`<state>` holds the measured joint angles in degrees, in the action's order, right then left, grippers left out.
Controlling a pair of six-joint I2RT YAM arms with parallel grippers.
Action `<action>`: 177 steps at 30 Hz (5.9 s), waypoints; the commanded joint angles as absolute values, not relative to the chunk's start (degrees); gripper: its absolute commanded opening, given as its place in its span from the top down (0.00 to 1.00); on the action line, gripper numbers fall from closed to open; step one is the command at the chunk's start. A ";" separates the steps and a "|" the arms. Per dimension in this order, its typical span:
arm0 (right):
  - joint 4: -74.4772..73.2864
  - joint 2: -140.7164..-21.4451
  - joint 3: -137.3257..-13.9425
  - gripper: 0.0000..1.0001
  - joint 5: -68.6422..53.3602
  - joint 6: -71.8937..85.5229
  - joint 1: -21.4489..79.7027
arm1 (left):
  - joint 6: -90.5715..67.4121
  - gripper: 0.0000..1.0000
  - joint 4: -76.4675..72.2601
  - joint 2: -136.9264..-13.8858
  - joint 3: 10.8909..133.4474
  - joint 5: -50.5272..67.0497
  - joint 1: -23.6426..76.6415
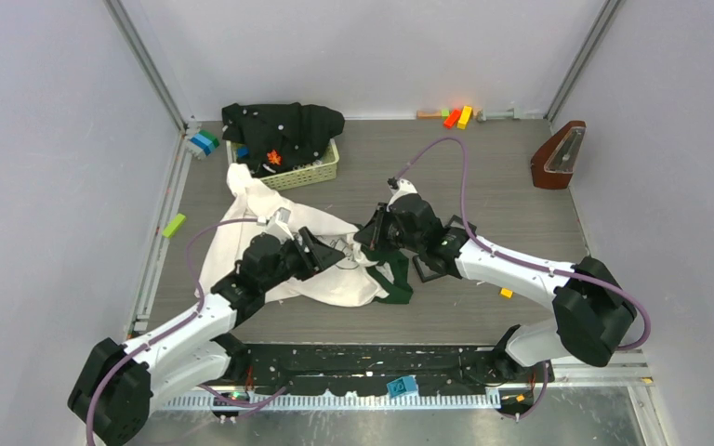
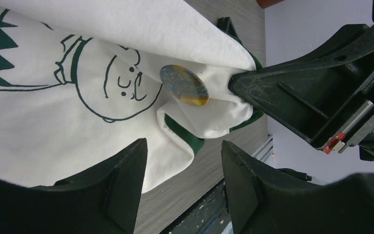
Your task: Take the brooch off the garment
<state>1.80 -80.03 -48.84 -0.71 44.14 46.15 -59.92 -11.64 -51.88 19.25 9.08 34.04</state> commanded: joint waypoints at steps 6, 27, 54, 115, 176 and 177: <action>6.82 -80.37 -51.02 1.00 -6.04 45.94 46.23 | -59.80 0.36 -13.26 -58.18 26.41 11.66 34.02; 4.45 -78.98 -50.08 1.00 -7.95 42.64 46.24 | -57.31 1.00 -8.39 -59.89 27.50 10.83 31.53; -0.40 -81.31 -50.30 1.00 -2.25 49.12 46.24 | -52.15 0.41 -10.75 -63.24 25.80 18.40 28.74; 2.62 -85.61 -48.51 1.00 -10.02 44.25 46.25 | -55.91 0.73 -20.04 -80.41 26.68 29.89 25.71; 36.19 -75.46 -40.59 0.26 -0.49 59.64 45.62 | -43.28 1.00 -33.91 -56.52 32.75 4.11 23.88; 39.20 -75.44 -39.98 0.27 -0.38 61.16 45.66 | -45.70 1.00 -36.72 -56.99 32.52 5.08 23.41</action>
<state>25.61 -76.95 -42.33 -5.37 53.93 45.74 -32.77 -12.25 -56.71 33.01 -5.69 26.44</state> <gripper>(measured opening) 0.738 0.026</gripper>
